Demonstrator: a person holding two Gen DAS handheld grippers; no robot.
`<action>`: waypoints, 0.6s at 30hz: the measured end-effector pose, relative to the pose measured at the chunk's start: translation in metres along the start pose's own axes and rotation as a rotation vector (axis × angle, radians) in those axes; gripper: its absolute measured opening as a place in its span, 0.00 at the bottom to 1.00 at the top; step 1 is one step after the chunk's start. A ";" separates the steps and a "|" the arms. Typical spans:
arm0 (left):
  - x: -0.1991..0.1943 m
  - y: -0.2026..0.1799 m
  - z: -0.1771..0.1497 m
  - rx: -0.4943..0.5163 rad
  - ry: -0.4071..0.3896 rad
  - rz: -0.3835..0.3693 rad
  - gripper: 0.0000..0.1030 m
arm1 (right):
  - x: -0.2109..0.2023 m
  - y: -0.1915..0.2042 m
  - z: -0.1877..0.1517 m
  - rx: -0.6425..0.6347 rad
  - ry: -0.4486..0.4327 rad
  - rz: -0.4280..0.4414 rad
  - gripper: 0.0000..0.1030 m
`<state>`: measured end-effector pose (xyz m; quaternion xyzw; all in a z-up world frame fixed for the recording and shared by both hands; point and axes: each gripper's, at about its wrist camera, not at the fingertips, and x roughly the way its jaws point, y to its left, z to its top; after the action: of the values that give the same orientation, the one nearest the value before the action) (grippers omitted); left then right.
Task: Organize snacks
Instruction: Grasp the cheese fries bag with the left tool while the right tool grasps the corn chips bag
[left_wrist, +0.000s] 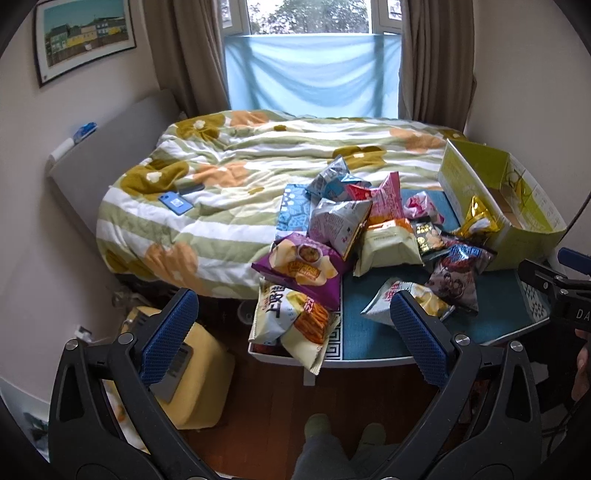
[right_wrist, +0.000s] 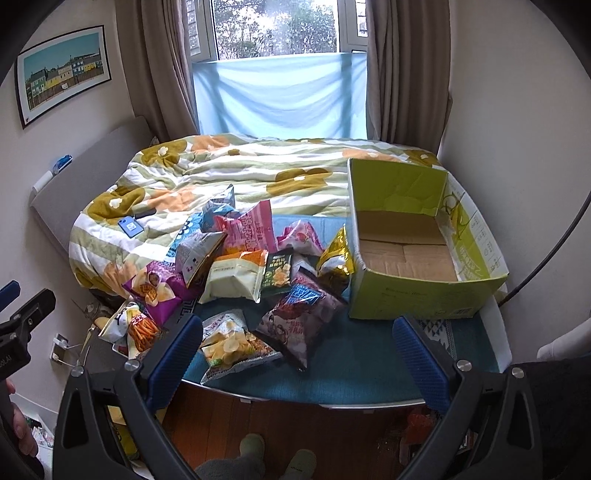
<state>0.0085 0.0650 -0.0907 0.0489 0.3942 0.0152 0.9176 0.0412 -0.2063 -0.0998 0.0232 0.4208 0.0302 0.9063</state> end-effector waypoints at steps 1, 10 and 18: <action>0.010 0.002 -0.003 0.019 0.019 -0.005 1.00 | 0.005 0.001 -0.001 0.002 0.015 0.007 0.99; 0.096 0.000 -0.029 0.233 0.160 -0.029 1.00 | 0.070 0.041 -0.016 -0.012 0.156 -0.013 0.99; 0.155 -0.022 -0.051 0.444 0.232 -0.035 1.00 | 0.122 0.067 -0.029 -0.088 0.259 -0.046 0.99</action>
<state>0.0774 0.0574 -0.2397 0.2405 0.4912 -0.0822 0.8332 0.0951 -0.1301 -0.2072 -0.0305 0.5332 0.0308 0.8449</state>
